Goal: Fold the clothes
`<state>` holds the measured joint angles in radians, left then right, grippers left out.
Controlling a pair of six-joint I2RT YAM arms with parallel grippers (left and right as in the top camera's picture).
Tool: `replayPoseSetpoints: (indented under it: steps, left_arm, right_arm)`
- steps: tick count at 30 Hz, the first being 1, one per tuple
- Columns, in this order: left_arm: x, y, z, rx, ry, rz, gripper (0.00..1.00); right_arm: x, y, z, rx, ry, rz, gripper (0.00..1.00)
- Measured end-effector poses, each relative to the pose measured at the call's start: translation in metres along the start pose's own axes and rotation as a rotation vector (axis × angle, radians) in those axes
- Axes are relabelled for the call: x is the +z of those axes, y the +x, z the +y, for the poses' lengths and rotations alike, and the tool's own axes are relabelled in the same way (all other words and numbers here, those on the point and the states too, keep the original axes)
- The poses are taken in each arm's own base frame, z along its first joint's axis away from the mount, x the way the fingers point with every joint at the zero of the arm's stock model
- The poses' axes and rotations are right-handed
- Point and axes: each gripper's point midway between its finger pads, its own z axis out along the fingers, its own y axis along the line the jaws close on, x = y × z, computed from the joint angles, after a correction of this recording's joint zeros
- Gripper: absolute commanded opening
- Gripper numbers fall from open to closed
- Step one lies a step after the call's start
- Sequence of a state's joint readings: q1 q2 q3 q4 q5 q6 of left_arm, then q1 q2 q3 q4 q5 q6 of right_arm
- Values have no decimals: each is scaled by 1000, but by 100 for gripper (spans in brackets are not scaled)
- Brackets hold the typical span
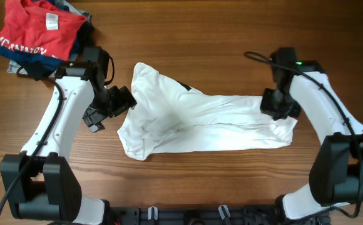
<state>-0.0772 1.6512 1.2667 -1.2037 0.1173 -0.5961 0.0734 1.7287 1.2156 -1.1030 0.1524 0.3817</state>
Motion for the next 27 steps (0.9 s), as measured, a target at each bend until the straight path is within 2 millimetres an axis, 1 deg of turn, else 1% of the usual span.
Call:
replayPoseSetpoints:
  steps: [3, 6, 9, 13, 15, 16, 17, 18, 19, 20, 21, 22, 23, 24, 25, 27]
  left_arm:
    - [0, 0, 0, 0, 1, 0, 100]
    - [0, 0, 0, 0, 0, 0, 100]
    - [0, -1, -1, 0, 3, -3, 100]
    - [0, -1, -1, 0, 3, -3, 100]
    - [0, -1, -1, 0, 3, -3, 100]
    - [0, -1, -1, 0, 3, -3, 100]
    - [0, -1, -1, 0, 3, -3, 100]
    - [0, -1, -1, 0, 3, -3, 100]
    - [0, -1, -1, 0, 3, -3, 100]
    - [0, -1, -1, 0, 3, -3, 100]
    - [0, -1, -1, 0, 3, -3, 100]
    - [0, -1, -1, 0, 3, -3, 100]
    - [0, -1, -1, 0, 3, -3, 100]
    - [0, -1, -1, 0, 3, -3, 100]
    - [0, -1, -1, 0, 3, -3, 100]
    - [0, -1, -1, 0, 3, -3, 100]
  right_arm:
    - [-1, 8, 17, -61, 4, -3, 4]
    - [5, 21, 23, -87, 16, 18, 4]
    - [5, 25, 32, -102, -10, 27, 4]
    - [3, 29, 53, -142, -62, 19, 5]
    - [2, 33, 62, -172, -69, 16, 20]
    - [1, 36, 66, -186, -72, 16, 51]
    - [1, 39, 68, -194, -73, 20, 62]
    - [0, 42, 68, -202, -73, 31, 63]
    - [0, 45, 66, -209, -67, 46, 70]
    - [0, 47, 66, -209, -65, 53, 83]
    - [0, 48, 64, -211, -60, 58, 93]
    - [0, 51, 61, -214, -47, 69, 97]
    - [-2, 53, 57, -215, -34, 75, 100]
    - [-5, 55, 54, -219, -27, 74, 100]
    - [-11, 55, 52, -216, -29, 58, 100]
    - [-35, 44, 49, -198, -56, -35, 100]
